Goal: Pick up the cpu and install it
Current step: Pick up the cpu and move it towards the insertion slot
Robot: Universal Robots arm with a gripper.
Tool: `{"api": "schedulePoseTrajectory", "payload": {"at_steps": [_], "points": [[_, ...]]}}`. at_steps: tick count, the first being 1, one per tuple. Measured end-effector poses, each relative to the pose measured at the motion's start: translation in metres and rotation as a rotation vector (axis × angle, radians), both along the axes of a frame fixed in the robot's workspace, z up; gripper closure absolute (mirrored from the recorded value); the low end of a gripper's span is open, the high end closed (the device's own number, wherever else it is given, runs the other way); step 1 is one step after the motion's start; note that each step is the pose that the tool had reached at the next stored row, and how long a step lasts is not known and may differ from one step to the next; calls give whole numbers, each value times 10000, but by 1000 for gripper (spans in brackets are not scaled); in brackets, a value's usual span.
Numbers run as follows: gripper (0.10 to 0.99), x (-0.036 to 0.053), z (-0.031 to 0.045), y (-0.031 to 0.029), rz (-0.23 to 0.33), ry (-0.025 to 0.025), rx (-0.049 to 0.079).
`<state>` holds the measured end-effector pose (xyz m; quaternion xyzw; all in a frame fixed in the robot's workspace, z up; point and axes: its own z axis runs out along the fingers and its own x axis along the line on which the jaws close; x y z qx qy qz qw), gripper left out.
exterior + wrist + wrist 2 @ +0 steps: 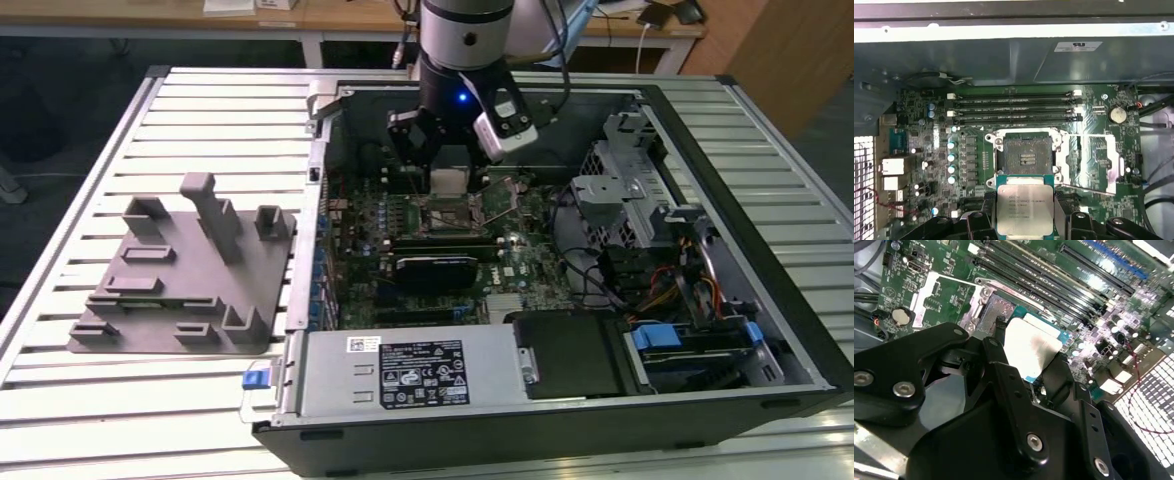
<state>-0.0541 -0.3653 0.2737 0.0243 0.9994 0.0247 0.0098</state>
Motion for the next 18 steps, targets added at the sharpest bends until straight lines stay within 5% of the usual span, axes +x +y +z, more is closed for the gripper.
{"api": "schedulePoseTrajectory", "payload": {"at_steps": [12,18], "points": [[545,6,-199,78,80,-1,2],[545,6,-211,82,89,0,0]]}}
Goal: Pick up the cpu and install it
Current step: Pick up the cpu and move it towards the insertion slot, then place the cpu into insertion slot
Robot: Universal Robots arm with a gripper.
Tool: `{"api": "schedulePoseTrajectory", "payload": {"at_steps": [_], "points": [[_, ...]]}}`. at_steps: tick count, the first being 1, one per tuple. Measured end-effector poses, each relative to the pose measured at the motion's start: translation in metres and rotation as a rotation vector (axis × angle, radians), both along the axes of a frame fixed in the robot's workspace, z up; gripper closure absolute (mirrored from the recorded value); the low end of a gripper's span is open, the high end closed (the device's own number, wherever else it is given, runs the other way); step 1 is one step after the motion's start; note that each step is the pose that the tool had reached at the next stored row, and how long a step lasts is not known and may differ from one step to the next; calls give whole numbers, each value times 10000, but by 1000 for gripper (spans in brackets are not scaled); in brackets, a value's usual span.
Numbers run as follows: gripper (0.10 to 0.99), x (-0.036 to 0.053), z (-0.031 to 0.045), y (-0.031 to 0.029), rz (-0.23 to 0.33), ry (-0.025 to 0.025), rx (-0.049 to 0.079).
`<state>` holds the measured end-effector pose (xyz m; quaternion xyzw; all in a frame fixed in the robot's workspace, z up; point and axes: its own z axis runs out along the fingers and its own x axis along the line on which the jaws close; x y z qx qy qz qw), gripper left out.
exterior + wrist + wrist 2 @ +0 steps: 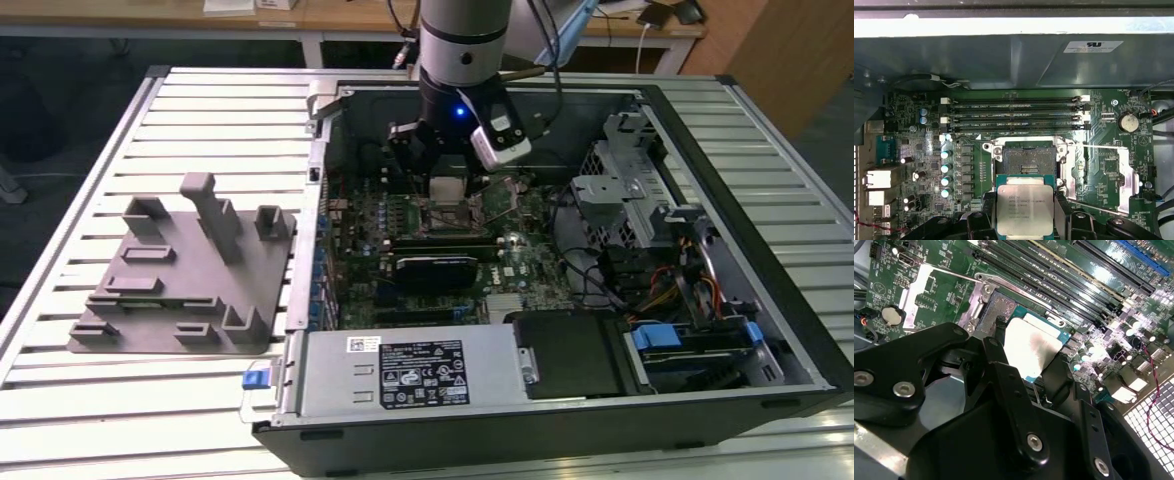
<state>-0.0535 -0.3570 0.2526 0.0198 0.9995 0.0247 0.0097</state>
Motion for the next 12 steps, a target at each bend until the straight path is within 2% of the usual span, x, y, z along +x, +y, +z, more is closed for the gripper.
{"api": "schedulePoseTrajectory", "payload": {"at_steps": [12], "points": [[545,0,-4,0,1,1,-1]]}}
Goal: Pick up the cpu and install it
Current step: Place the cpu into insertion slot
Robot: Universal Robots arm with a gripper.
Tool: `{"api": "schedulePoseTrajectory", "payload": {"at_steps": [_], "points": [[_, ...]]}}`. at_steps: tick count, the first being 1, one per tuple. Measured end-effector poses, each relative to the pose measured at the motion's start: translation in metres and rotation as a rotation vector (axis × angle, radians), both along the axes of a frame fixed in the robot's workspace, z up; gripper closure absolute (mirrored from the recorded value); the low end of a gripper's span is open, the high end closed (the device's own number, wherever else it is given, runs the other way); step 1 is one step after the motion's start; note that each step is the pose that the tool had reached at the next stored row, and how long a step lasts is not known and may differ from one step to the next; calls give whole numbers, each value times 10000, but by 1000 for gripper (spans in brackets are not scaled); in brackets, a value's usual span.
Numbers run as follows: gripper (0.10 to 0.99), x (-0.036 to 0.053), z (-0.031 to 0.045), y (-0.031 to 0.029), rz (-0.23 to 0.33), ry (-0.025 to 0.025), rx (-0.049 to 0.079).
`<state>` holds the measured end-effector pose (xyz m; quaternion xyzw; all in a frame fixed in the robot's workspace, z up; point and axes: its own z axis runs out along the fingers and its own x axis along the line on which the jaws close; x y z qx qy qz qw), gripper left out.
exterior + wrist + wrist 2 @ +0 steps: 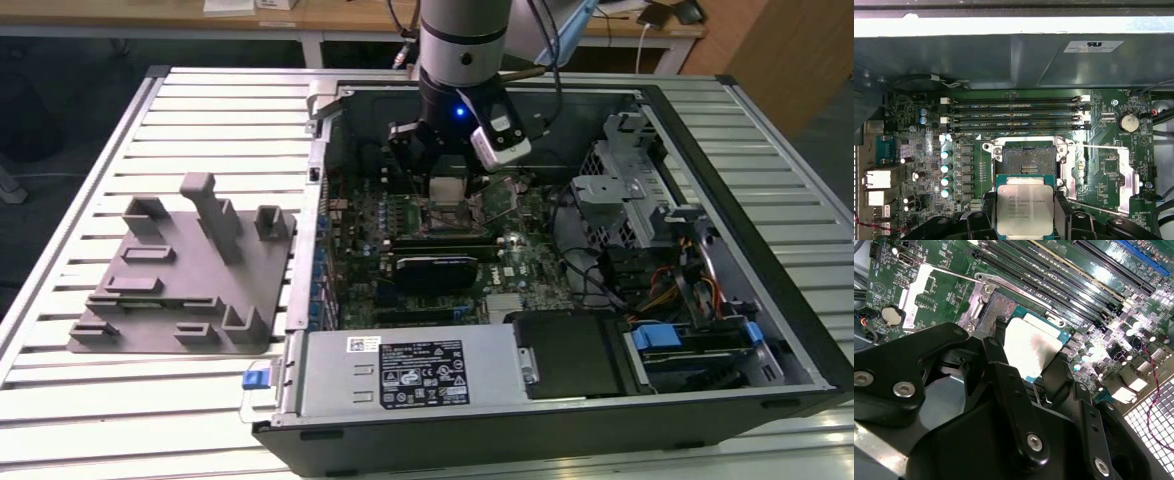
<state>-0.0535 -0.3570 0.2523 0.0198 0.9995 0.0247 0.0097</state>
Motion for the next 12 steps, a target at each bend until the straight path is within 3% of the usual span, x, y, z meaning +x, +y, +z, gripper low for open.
{"api": "schedulePoseTrajectory", "payload": {"at_steps": [5,12], "points": [[545,0,0,0,-18,1,-19],[545,0,-1,0,-1200,2,-19]]}}
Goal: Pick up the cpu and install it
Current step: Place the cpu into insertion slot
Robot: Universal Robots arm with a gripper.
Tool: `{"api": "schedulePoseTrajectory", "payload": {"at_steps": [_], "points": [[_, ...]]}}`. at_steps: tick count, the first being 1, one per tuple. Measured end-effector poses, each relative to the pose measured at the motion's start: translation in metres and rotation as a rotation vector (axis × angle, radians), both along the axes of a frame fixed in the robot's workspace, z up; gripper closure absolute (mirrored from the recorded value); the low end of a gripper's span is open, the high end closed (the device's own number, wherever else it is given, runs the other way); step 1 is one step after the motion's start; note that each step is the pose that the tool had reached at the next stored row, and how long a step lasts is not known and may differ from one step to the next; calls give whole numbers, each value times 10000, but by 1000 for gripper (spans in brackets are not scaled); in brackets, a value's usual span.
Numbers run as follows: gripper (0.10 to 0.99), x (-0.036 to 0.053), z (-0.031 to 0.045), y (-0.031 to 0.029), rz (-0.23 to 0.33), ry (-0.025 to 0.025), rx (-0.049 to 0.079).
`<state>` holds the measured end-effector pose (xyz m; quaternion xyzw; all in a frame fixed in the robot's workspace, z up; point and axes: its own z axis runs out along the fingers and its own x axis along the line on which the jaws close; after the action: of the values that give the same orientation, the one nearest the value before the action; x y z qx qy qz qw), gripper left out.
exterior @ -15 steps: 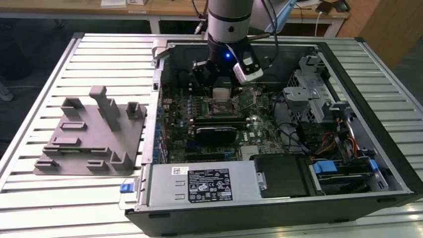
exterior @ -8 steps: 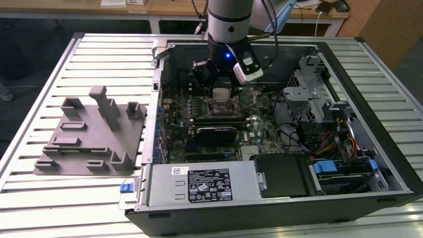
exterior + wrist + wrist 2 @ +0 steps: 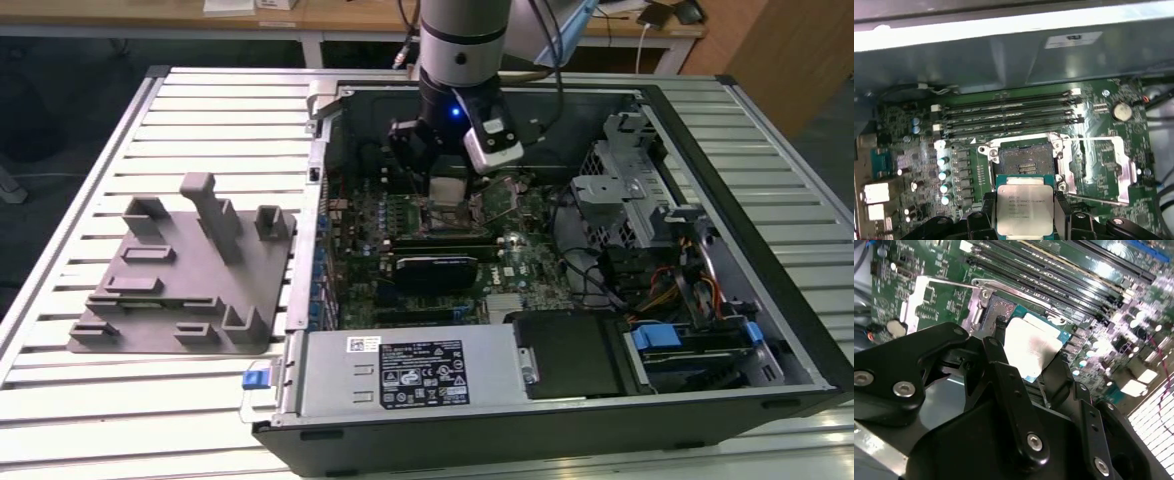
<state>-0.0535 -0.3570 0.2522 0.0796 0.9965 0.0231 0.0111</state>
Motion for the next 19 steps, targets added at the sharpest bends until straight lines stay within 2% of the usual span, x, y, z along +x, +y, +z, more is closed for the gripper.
{"api": "schedulePoseTrajectory", "payload": {"at_steps": [19], "points": [[545,0,-2,0,-3547,1,0]]}}
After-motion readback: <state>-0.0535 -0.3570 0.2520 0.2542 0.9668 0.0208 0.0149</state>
